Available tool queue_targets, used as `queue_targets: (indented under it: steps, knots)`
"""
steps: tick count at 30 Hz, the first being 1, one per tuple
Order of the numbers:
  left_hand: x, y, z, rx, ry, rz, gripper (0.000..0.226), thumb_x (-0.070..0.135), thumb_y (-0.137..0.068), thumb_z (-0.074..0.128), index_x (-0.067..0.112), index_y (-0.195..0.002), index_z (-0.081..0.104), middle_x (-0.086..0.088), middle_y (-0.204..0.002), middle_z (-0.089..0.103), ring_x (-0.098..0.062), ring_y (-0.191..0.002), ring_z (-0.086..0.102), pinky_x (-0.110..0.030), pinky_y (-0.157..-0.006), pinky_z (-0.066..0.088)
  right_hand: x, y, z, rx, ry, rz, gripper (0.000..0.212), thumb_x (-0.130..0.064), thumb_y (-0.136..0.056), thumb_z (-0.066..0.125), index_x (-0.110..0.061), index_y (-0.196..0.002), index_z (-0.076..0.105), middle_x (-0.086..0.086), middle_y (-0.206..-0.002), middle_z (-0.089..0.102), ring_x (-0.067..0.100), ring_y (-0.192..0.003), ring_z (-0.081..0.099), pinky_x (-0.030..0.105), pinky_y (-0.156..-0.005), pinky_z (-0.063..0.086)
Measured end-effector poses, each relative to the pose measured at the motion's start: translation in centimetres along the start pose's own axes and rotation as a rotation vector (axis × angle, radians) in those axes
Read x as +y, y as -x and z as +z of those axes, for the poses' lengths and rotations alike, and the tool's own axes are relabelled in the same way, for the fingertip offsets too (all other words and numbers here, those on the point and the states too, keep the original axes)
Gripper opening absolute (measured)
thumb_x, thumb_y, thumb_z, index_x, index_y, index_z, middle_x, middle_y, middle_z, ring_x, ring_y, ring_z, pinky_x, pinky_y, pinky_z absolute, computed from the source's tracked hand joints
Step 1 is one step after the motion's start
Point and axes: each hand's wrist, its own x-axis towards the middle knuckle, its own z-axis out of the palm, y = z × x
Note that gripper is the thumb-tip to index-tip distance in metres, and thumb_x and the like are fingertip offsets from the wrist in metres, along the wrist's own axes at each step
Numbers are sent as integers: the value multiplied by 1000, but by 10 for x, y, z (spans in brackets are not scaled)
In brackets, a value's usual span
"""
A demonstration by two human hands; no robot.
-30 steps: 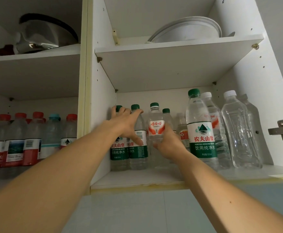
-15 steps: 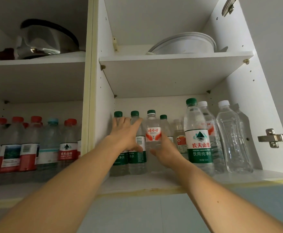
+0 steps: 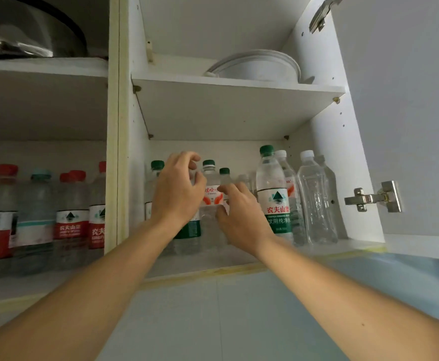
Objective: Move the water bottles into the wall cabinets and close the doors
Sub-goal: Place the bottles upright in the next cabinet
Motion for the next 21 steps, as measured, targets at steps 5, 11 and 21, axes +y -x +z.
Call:
queue_targets:
  steps: [5,11,21]
  knots:
    - [27,9,18,-12,214,-59,24,19,-97,58,17,-122,57,1,-111,58,-7,-89,57,-23,-77,52,16,26,-56,230,161,-147,29,-6,-92,58,-15,-119,61,-3,-119,55,17,-102,59,37,-80,54]
    - [59,30,57,-269,244,-173,63,45,-92,67,23,-144,36,0,-137,47,-20,-120,53,-45,-98,52,67,37,-100,309,277,34,38,-7,-89,63,-18,-125,54,-3,-128,45,21,-113,54,35,-81,51]
    - [75,43,118,-515,164,-261,140,54,-74,82,38,-147,-37,-7,-166,18,-24,-133,49,-45,-105,44,135,19,-98,105,-11,403,91,-27,-92,71,-26,-158,9,13,-147,39,33,-126,52,47,-102,48]
